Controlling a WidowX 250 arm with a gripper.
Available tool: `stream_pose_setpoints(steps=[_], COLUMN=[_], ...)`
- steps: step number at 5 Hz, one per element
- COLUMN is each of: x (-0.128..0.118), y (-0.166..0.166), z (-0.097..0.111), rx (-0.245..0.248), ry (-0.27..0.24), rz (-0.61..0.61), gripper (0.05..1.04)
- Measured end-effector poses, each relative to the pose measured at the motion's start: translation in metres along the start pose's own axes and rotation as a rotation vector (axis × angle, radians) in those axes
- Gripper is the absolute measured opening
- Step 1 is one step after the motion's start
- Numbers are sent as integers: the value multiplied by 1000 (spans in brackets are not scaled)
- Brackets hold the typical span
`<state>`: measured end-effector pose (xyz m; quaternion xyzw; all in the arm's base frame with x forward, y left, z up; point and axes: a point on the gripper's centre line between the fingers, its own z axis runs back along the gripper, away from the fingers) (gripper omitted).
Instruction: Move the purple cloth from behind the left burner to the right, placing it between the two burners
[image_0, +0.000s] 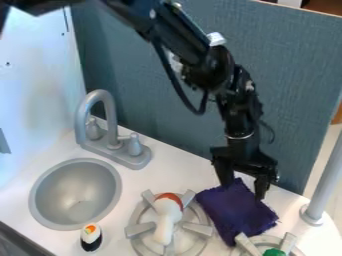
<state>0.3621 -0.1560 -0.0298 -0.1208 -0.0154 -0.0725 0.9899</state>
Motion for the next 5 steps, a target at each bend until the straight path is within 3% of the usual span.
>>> stream_pose_setpoints(steps=[1,2,3,4,5], x=[-29,-58,-95,-128,-139], y=[6,-3,-25,-13,-4], z=[14,9,13,34,44], rx=[29,86,170,213,208], ry=[38,101,89,52,20], rz=[-25,-81,-195,-208,-195], gripper=[1001,1001,1001,1001,1001])
